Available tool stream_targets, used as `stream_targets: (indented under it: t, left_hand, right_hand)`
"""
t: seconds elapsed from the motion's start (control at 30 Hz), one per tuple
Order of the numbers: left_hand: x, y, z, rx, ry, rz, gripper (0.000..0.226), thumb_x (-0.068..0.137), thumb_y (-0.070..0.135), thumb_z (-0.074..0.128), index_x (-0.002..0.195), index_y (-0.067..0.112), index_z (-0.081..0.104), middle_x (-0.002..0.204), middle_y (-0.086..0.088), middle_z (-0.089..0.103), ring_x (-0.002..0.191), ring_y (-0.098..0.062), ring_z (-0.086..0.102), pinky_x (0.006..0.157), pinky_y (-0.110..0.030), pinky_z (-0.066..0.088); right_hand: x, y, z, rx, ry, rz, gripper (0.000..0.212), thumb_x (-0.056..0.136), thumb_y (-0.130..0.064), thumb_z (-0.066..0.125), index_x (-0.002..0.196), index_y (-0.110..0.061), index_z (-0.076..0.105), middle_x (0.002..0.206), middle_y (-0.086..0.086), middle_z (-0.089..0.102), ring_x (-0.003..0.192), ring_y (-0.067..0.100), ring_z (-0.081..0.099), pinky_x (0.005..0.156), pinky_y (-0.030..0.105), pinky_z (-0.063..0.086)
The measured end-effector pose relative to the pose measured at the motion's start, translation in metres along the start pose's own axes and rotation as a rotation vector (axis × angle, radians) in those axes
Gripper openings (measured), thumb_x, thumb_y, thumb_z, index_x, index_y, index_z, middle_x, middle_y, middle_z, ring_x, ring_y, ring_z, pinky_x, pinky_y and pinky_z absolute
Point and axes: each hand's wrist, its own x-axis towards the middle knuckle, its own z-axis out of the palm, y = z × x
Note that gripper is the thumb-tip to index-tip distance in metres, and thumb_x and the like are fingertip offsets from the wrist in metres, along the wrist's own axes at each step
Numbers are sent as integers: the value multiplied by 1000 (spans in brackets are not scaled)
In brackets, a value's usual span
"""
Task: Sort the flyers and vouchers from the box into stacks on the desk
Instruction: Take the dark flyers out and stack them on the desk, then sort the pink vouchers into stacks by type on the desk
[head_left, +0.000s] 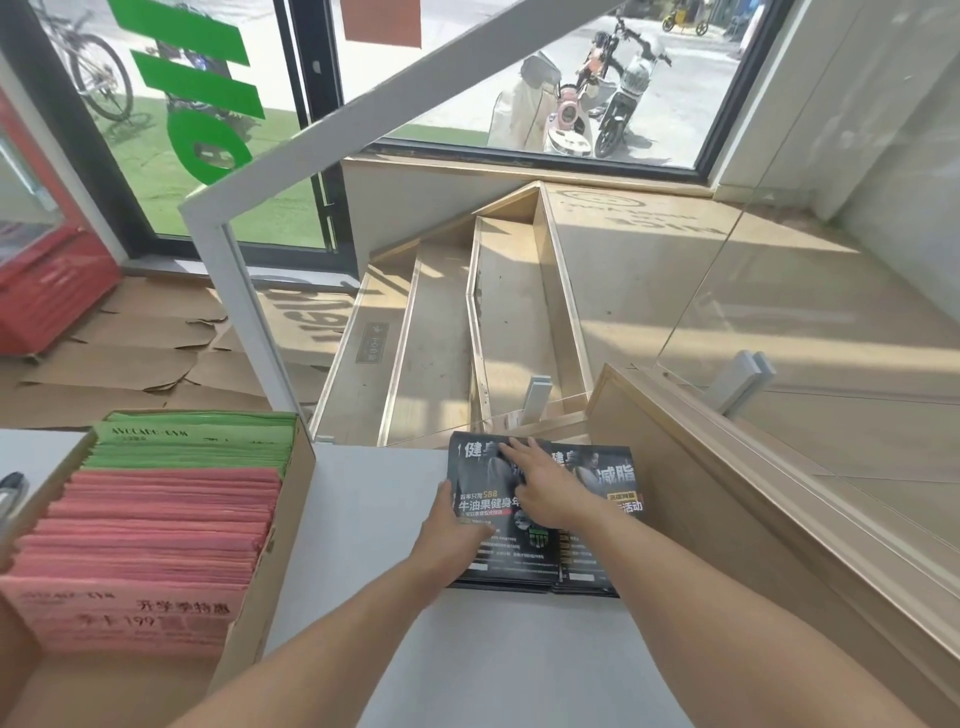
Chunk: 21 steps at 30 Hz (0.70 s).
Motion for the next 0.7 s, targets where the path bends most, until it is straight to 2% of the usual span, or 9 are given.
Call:
stream_targets:
  t: [0.13, 0.2, 0.23, 0.27, 0.33, 0.4, 0.5, 0.6, 0.7]
  left_hand:
    - [-5, 6, -2, -51, -2, -10, 53, 89, 8, 69, 132, 30, 45, 105, 12, 65, 90, -2, 63, 62, -15, 45]
    - [-14, 12, -6, -52, -1, 9, 48, 92, 13, 69, 129, 28, 44, 105, 18, 61, 88, 2, 60, 60, -8, 44]
    - [-23, 16, -9, -40, -2, 30, 48, 93, 16, 68, 131, 28, 41, 110, 23, 58, 92, 4, 59, 64, -3, 43]
    - [-31, 17, -12, -18, 13, 58, 57, 94, 20, 68, 141, 29, 37, 124, 25, 53, 106, 1, 58, 77, -1, 41]
    - [-48, 11, -20, 32, 74, 131, 80, 94, 31, 68, 158, 34, 20, 156, 22, 31, 143, -5, 35, 106, -14, 31]
    - [-71, -4, -31, 35, 142, 227, 82, 94, 34, 67, 158, 41, 16, 162, 27, 19, 148, 5, 19, 120, -23, 23]
    - [-117, -32, -41, -42, 293, 313, 67, 97, 27, 65, 150, 48, 29, 155, 35, 29, 140, 19, 24, 121, -21, 22]
    - [-167, -57, -49, -140, 489, 334, 57, 97, 18, 64, 143, 46, 45, 144, 34, 48, 135, 11, 42, 116, -22, 33]
    - [-205, -73, -65, -188, 670, 382, 49, 95, 6, 65, 136, 33, 58, 133, 25, 61, 128, -1, 55, 110, -22, 43]
  right_hand:
    - [0, -4, 3, -6, 6, -1, 71, 95, -4, 41, 160, -23, 20, 168, -5, 7, 155, 19, -5, 123, 45, 7]
    - [-2, -5, 7, -9, 53, -9, 63, 100, -10, 41, 159, -24, 24, 168, -5, 9, 155, 19, -3, 124, 45, 8]
    - [-4, -6, 10, -4, 109, -15, 56, 104, -17, 40, 158, -26, 28, 167, -6, 14, 155, 18, 0, 124, 45, 10]
    - [-7, -8, 12, 10, 171, -24, 49, 107, -26, 38, 156, -28, 34, 166, -8, 19, 154, 16, 5, 123, 46, 13]
    - [-12, -19, 15, 50, 259, -72, 44, 107, -30, 39, 151, -30, 42, 161, -12, 30, 152, 13, 16, 123, 47, 21]
    - [-17, -37, 22, 107, 318, -160, 45, 104, -22, 45, 148, -32, 46, 156, -14, 38, 148, 11, 26, 121, 43, 28]
    - [-29, -78, 42, 263, 375, -233, 50, 102, -16, 51, 149, -33, 45, 150, -13, 45, 144, 11, 32, 119, 36, 28]
    - [-47, -130, 70, 340, 401, -372, 48, 101, -15, 54, 146, -33, 50, 139, -16, 51, 141, 7, 36, 114, 26, 29]
    - [-65, -182, 100, 275, 371, -636, 45, 100, -15, 57, 142, -30, 55, 138, -20, 53, 140, 7, 38, 114, 30, 34]
